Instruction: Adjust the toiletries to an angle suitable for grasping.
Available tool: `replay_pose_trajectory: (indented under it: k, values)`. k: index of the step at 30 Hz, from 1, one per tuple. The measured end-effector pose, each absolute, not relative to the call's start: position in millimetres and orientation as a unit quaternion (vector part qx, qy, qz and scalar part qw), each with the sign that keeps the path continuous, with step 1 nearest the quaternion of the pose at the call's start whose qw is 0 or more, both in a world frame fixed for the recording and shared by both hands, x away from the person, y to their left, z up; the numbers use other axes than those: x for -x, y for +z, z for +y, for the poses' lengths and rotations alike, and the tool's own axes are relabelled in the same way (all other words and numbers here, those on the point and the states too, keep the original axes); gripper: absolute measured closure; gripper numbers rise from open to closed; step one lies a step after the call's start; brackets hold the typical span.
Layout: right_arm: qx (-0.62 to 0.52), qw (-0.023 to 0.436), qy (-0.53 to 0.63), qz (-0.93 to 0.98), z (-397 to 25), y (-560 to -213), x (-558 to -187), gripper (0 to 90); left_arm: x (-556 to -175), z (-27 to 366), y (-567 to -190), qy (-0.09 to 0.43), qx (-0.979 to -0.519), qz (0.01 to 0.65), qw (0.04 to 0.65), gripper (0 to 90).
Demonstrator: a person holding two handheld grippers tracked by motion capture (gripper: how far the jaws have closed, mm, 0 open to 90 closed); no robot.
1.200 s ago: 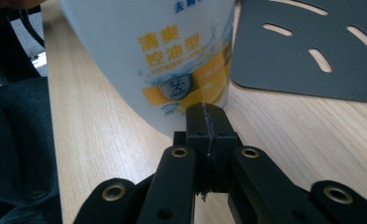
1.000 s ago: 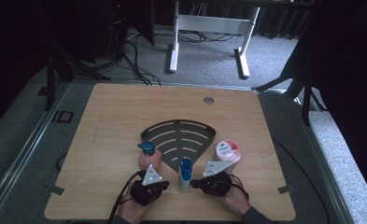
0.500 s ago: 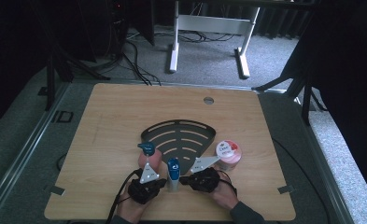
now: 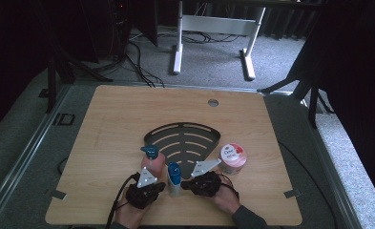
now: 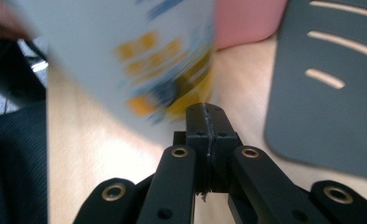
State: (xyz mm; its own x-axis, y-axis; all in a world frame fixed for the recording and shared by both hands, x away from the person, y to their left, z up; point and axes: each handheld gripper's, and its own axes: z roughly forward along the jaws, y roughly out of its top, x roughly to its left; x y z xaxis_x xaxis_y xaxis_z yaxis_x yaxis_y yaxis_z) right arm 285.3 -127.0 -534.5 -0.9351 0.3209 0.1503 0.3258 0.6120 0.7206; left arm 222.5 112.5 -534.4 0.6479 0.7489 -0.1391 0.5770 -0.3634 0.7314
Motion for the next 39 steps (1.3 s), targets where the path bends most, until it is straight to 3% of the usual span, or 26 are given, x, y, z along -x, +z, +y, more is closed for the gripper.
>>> replay_pose_trajectory:
  k: [10,39]
  values:
    - [0.157,0.009,-0.4,-0.903,-128.0,-531.5,-269.7,90.0,-211.9,100.5,-530.8,0.107,-0.827,0.389,0.392,89.5]
    - [0.166,-0.005,-0.408,-0.898,-101.5,-530.5,-299.3,90.0,-219.8,114.0,-520.2,0.137,-0.803,0.421,0.399,87.7]
